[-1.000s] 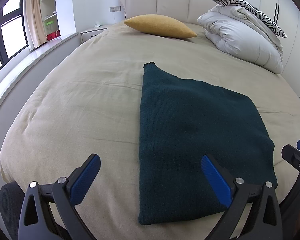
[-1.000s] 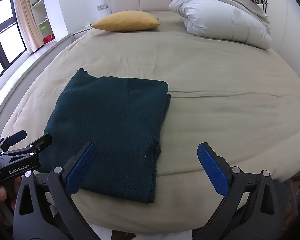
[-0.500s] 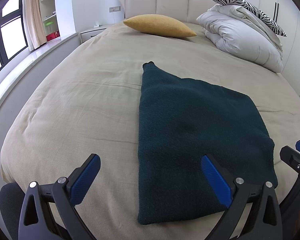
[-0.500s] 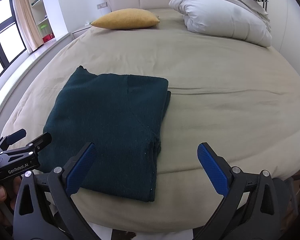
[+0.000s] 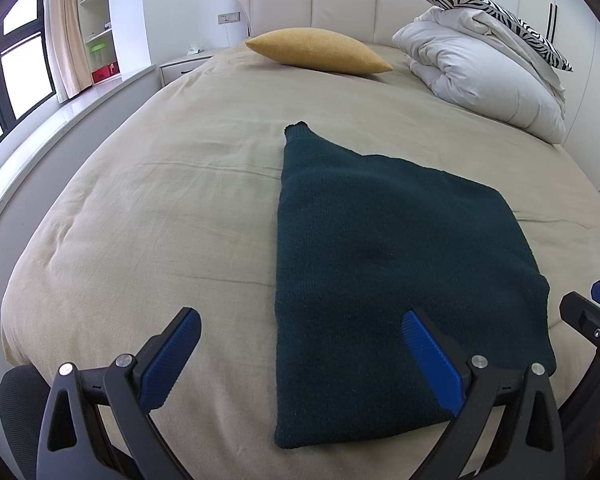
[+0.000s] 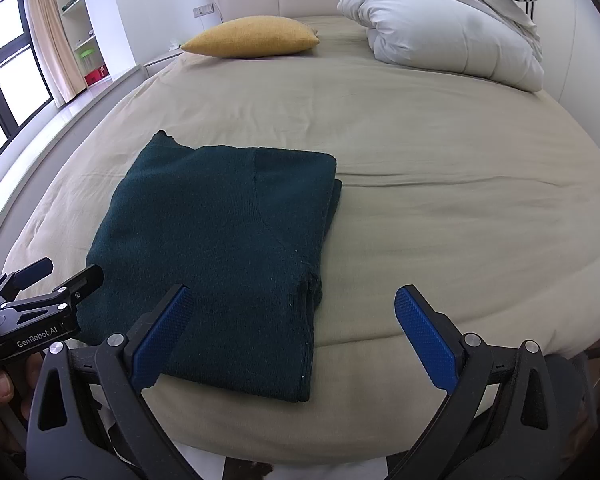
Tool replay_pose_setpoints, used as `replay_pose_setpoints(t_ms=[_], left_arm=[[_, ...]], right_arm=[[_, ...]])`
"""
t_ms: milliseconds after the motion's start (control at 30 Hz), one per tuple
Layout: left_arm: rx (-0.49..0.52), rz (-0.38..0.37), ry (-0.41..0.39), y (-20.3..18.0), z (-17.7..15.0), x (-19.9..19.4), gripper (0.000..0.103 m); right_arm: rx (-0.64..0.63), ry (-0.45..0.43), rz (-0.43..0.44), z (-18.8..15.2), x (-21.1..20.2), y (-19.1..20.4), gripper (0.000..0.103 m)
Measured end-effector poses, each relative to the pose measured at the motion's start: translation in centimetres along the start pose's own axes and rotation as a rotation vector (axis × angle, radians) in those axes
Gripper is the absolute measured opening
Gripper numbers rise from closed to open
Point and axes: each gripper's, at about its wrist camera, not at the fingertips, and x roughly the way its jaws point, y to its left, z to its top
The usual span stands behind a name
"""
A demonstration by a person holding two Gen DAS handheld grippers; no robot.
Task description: Fold small clothes
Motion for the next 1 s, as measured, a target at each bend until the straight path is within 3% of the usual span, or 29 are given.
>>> replay_pose_setpoints(t_ms=[1000], left_arm=[[0.009, 0.004, 0.001, 0.21, -0.02, 0.25, 0.103]], right_arm=[[0.009, 0.009, 0.007, -0.37, 0.28, 0.48, 0.103]])
